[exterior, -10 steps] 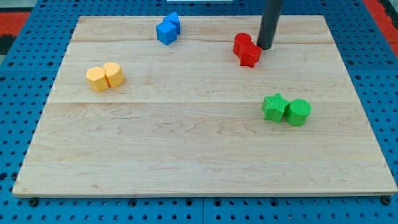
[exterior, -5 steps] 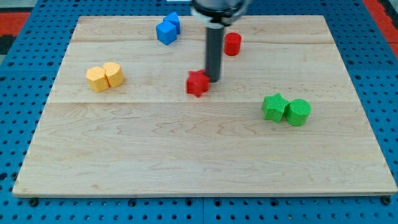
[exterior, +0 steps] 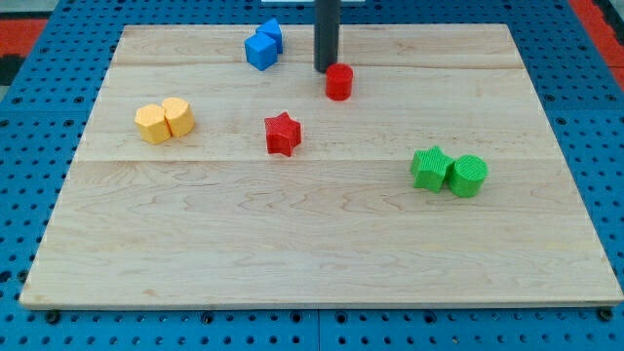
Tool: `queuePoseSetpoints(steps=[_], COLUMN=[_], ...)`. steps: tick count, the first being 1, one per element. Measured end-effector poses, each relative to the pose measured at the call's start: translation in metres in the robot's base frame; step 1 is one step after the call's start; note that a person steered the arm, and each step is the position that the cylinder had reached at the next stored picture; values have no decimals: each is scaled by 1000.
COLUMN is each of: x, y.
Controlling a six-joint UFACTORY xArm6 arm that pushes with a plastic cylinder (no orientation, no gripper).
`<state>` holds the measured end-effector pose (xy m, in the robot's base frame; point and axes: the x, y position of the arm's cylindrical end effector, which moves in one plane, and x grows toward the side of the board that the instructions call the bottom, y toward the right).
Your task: Place the red blocks to the right of the yellow blocks
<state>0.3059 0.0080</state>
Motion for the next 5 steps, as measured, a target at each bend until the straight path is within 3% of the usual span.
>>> queuePoseSetpoints(steps=[1,2,3,5], x=[18,-4,23,51], y=[0,25,61,-23])
